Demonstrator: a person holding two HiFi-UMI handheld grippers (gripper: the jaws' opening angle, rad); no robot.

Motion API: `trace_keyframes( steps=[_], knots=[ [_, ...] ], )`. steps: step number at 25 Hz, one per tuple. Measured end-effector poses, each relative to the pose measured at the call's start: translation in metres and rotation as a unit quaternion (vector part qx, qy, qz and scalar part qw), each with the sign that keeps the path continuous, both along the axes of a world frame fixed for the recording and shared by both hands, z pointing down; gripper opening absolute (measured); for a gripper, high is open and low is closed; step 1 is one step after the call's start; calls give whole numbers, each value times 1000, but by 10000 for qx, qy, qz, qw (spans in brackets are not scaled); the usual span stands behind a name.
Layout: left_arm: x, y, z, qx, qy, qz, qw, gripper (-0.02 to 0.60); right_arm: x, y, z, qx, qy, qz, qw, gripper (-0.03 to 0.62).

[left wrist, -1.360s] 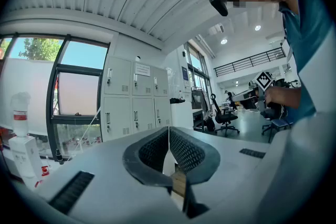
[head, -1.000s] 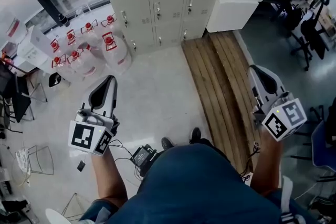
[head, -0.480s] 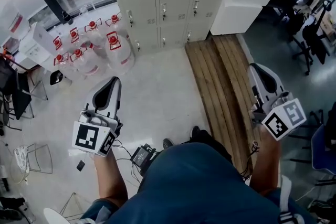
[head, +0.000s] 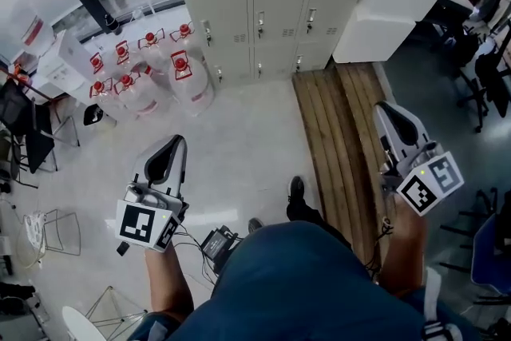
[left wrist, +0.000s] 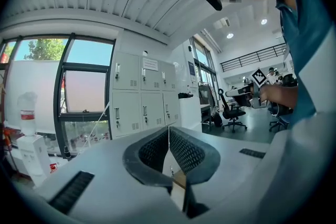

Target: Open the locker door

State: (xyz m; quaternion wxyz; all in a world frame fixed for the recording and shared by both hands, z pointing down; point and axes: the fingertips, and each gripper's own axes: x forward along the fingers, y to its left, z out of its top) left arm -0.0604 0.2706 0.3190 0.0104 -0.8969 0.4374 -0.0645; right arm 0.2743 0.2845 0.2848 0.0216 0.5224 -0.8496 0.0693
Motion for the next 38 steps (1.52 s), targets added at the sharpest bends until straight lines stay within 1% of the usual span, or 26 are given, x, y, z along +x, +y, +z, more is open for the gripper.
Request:
trace_keyframes(
  steps=[5,9,15,18,20,22,26,29,31,34,38],
  knots=[
    [24,-35,4,-131,-53,-205,9997,21,16,-64,6,-76,-55,-324,9994,37],
    [43,-70,-4,-143,23,-449,9989,21,29,-117,-2,-62,-5,-588,9983,37],
    [65,-105,-8,-165,37,-774,9969,21,40,-174,0,-119,-56,-975,9952,37],
    [81,-121,-8,-175,122,-916,9956,21,47,-197,0,-99,-120,-1131,9935,37],
    [98,-131,-11,-156,185,-954,9951,21,53,-207,2,-92,-158,-1259,9919,37],
    [119,-140,-16,-115,169,-938,9954,21,63,-216,3,-64,-201,-1379,9902,37],
    [153,-152,-28,-6,-75,-916,9958,21,86,-230,8,-38,-333,-1520,9878,37],
    [168,-157,-30,20,-122,-981,9951,21,101,-234,15,-54,-397,-1605,9862,37],
    [180,-162,-30,28,-150,-961,9953,21,112,-238,19,-49,-413,-1597,9863,37],
    [193,-165,-30,47,-270,-797,9964,21,126,-239,25,-79,-465,-1501,9876,37],
    [193,-179,-27,24,-363,-700,9969,21,138,-240,30,-119,-450,-1290,9906,37]
  ],
)
